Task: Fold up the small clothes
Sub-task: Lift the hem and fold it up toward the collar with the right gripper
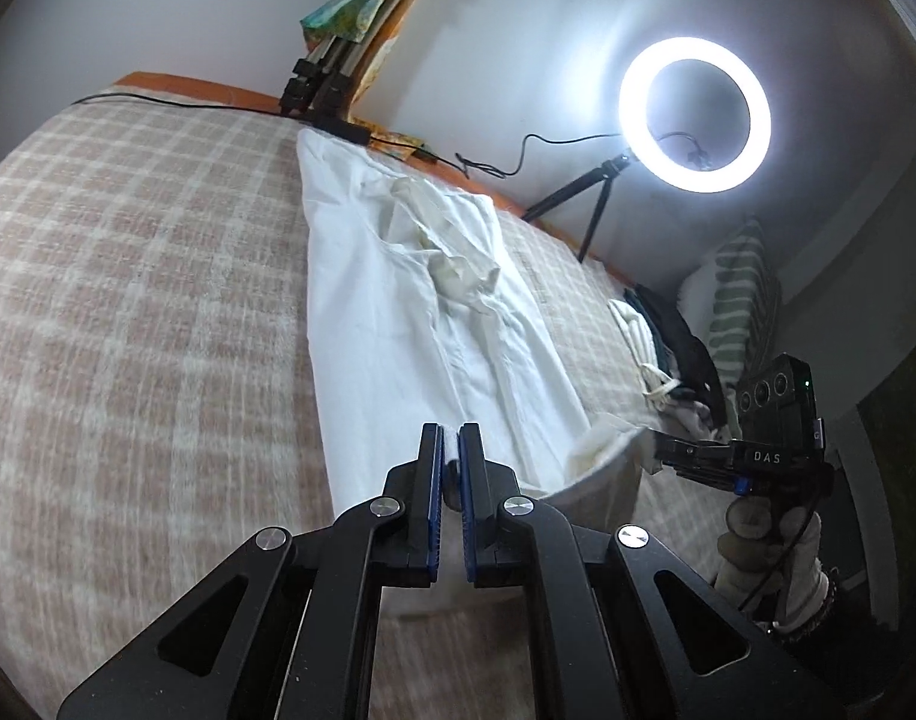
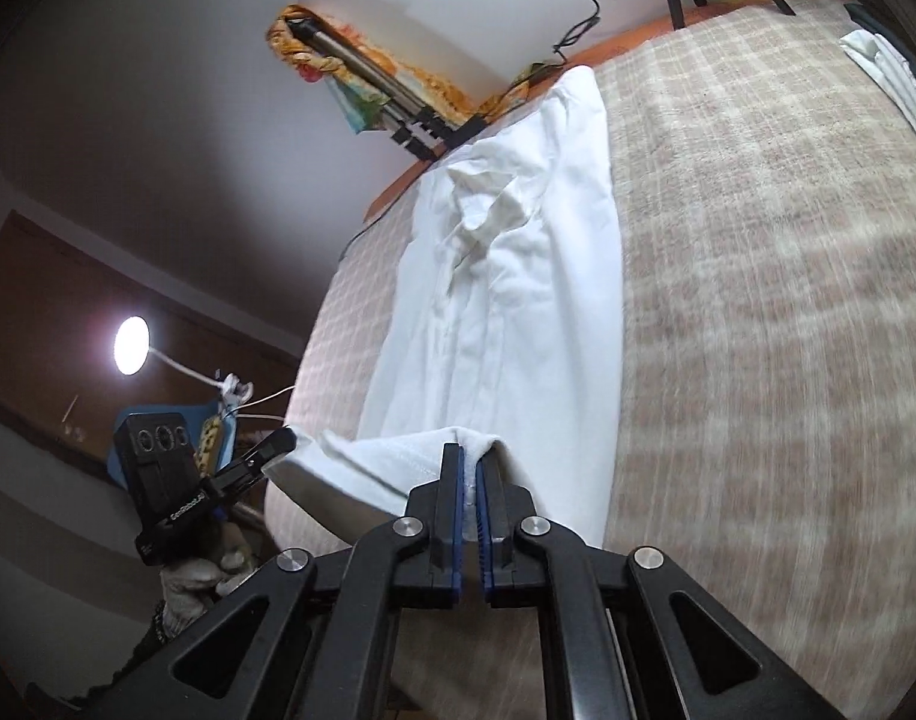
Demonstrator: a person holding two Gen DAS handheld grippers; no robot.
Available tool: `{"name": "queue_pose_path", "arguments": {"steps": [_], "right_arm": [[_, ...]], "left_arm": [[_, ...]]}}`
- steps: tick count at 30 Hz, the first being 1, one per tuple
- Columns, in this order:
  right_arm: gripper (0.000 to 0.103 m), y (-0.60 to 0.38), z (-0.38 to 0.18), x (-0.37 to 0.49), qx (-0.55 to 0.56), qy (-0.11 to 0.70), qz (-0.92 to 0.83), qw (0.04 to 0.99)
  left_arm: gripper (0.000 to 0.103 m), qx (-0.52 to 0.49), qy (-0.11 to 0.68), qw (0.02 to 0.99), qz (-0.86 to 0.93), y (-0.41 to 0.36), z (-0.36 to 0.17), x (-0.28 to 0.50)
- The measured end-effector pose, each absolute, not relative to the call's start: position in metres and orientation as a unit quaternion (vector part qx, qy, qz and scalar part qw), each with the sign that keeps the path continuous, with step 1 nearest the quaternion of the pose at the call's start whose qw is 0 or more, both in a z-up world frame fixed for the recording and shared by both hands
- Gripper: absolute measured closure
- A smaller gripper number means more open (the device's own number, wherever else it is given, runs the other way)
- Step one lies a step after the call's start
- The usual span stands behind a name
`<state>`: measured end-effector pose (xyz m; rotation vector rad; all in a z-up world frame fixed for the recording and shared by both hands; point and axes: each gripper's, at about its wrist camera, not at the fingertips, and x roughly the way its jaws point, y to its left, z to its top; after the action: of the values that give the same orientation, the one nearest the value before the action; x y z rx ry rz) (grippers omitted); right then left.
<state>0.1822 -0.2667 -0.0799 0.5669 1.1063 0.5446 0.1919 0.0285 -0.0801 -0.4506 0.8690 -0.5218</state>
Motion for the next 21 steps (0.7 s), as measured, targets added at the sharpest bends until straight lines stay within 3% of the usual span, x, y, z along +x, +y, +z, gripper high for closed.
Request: {"name": "queue_pose_path", "arguments": {"steps": [9, 10, 13, 16, 21], "right_arm": [[0.101, -0.280, -0.110, 0.210, 0.299, 0.541, 0.220, 0.754], [0.097, -0.280, -0.111, 0.212, 0.303, 0.544, 0.224, 0.750], [0.092, -0.282, -0.109, 0.214, 0.309, 0.544, 0.228, 0.746], [0.071, -0.291, -0.095, 0.209, 0.291, 0.525, 0.222, 0.769], [0.071, -0.284, -0.071, 0.195, 0.174, 0.490, 0.241, 0.819]], "left_arm": [[0.099, -0.222, 0.442, 0.839, -0.224, 0.032, -0.109, 0.224], [0.099, -0.227, 0.441, 0.840, -0.222, 0.033, -0.110, 0.225], [0.083, -0.233, 0.439, 0.845, -0.199, 0.041, -0.105, 0.229], [0.071, -0.253, 0.412, 0.855, -0.187, 0.058, -0.091, 0.228], [0.071, -0.219, 0.403, 0.862, -0.215, 0.059, -0.083, 0.220]]}}
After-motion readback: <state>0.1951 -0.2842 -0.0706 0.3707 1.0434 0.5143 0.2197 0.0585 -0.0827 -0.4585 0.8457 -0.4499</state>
